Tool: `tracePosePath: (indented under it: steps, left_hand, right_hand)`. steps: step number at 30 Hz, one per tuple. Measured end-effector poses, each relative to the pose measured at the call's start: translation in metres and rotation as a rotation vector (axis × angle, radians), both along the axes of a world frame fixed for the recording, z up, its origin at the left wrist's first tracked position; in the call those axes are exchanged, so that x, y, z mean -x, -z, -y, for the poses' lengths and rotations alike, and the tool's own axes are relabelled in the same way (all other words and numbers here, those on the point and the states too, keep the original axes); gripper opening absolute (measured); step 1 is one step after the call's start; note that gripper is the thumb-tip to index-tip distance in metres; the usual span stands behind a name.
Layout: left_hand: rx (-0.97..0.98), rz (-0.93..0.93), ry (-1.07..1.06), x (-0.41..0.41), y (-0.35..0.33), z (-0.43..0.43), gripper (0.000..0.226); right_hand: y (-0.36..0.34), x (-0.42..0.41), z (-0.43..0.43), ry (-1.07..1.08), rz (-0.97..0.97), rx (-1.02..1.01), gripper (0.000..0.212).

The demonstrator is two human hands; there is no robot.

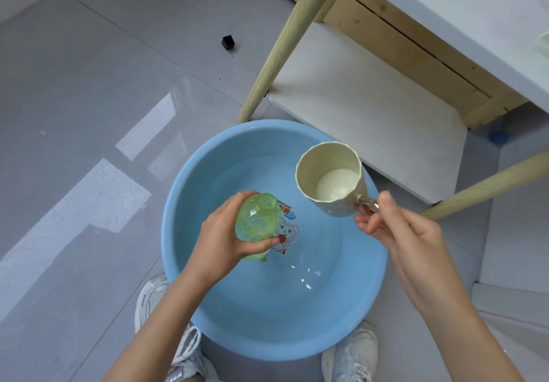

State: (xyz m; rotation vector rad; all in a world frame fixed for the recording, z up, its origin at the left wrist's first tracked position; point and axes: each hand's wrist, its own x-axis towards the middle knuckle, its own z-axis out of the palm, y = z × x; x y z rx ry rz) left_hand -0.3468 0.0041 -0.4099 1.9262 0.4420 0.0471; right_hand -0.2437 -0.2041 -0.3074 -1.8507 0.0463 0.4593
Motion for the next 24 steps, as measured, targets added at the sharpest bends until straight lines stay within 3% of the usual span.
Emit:
tracePosePath:
  steps: [5, 7, 11, 19, 24]
  left_hand:
    - [0.188, -0.011, -0.088, 0.001, 0.000, -0.002, 0.066]
    - [0.264, -0.023, -0.114, 0.002, 0.000, -0.004, 0.067]
    - [0.332, -0.060, -0.128, 0.006, 0.000, -0.009, 0.063]
    - [0.494, -0.135, -0.272, 0.014, 0.003, -0.017, 0.053]
    - [0.468, -0.161, -0.294, 0.018, 0.005, -0.019, 0.053]
  right_hand:
    - [0.025, -0.004, 0.002, 0.078, -0.219, -0.101, 0.049]
    - [0.041, -0.002, 0.002, 0.073, -0.228, -0.042, 0.052]
    - [0.071, 0.004, 0.001, -0.002, -0.111, 0.248, 0.047]
    - [0.109, 0.009, -0.007, -0.068, 0.093, 0.354, 0.030]
    - [0.126, 0.010, -0.007, -0.124, 0.247, 0.462, 0.022]
